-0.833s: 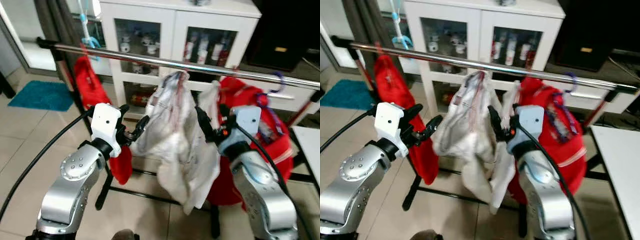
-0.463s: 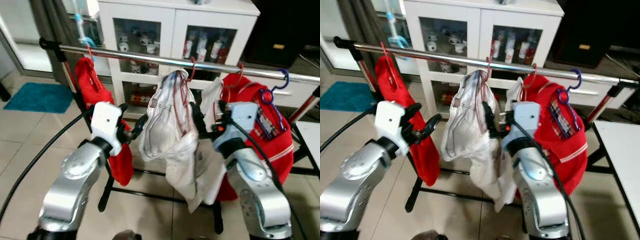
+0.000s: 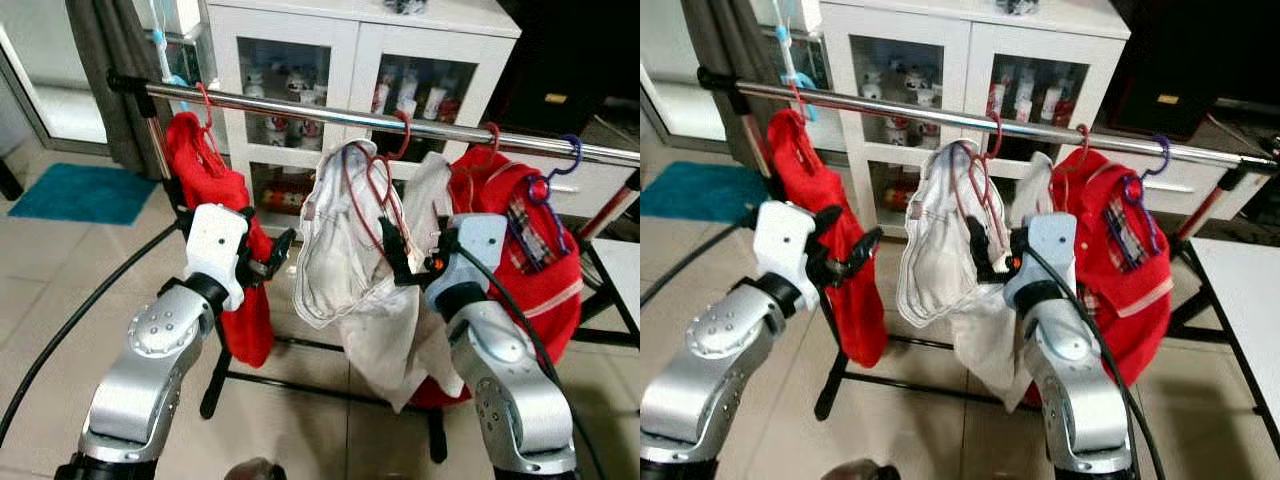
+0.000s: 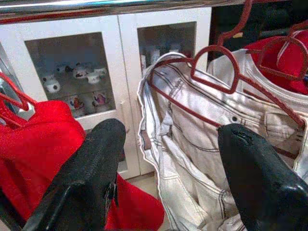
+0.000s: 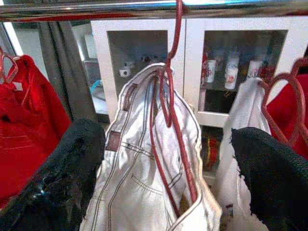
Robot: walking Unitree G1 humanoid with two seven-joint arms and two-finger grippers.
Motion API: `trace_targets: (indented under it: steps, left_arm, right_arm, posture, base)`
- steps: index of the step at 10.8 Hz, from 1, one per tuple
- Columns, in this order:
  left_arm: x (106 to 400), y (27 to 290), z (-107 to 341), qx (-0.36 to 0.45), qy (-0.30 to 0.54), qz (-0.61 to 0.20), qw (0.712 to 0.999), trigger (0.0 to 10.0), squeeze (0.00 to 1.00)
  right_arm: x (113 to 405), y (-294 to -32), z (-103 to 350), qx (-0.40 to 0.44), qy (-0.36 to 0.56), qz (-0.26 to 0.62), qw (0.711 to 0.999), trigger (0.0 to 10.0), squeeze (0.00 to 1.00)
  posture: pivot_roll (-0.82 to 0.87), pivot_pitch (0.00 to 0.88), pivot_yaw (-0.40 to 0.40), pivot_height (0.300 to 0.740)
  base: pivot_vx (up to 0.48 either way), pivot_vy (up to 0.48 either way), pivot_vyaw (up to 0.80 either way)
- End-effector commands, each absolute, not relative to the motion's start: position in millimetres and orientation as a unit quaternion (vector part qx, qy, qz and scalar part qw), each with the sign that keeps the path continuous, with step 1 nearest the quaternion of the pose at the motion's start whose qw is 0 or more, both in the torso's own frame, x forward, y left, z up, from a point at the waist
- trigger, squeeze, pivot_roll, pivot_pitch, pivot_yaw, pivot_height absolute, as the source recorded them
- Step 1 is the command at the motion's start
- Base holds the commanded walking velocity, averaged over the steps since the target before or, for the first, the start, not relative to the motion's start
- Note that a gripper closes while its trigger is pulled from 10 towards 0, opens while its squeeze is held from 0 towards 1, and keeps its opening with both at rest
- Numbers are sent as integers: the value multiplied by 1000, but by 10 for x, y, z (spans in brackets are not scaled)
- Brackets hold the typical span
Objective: Hang hanger
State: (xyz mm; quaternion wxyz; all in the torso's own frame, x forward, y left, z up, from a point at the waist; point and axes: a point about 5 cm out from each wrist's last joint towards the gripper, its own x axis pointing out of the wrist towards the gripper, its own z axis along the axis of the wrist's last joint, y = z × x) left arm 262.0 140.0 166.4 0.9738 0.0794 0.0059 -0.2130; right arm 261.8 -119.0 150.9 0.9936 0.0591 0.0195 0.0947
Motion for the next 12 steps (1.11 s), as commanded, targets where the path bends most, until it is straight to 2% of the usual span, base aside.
trace_targets:
  steps: [1, 2, 3, 6, 10, 12]
  left_arm:
    - [2619, 1368, 1713, 86, -4, -216, 973, 10000, 0]
    - [2632, 1368, 1730, 85, -8, -216, 973, 10000, 0]
    - [2635, 1358, 1736, 68, -7, -221, 973, 10000, 0]
    - [2636, 1301, 1685, 78, -1, -233, 969, 10000, 0]
    - [2634, 1309, 1686, 72, 0, -237, 969, 10000, 0]
    - [2622, 1300, 1683, 73, 1, -240, 968, 10000, 0]
  right_arm:
    - [2614, -1208, 1509, 67, 16, 93, 993, 10000, 1000]
    - [2618, -1205, 1504, 69, 17, 91, 993, 10000, 1000]
    - [2621, -1217, 1496, 73, 15, 84, 994, 10000, 1000]
    - [2632, -1260, 1490, 78, 13, 76, 994, 10000, 1000]
    - [2636, -1231, 1500, 71, 11, 90, 993, 10000, 1000]
    - [2656, -1290, 1506, 81, 8, 69, 994, 10000, 1000]
  posture:
    - [65, 35, -23, 740]
    - [70, 32, -18, 740]
    - [71, 30, -17, 740]
    - [70, 18, -16, 740]
    - [71, 16, -23, 740]
    - [72, 19, -24, 740]
  base:
    - [0, -480, 0]
    - [0, -480, 531]
    - [0, 0, 538]
    - [0, 0, 0]
    - [335, 0, 734]
    - [354, 0, 0]
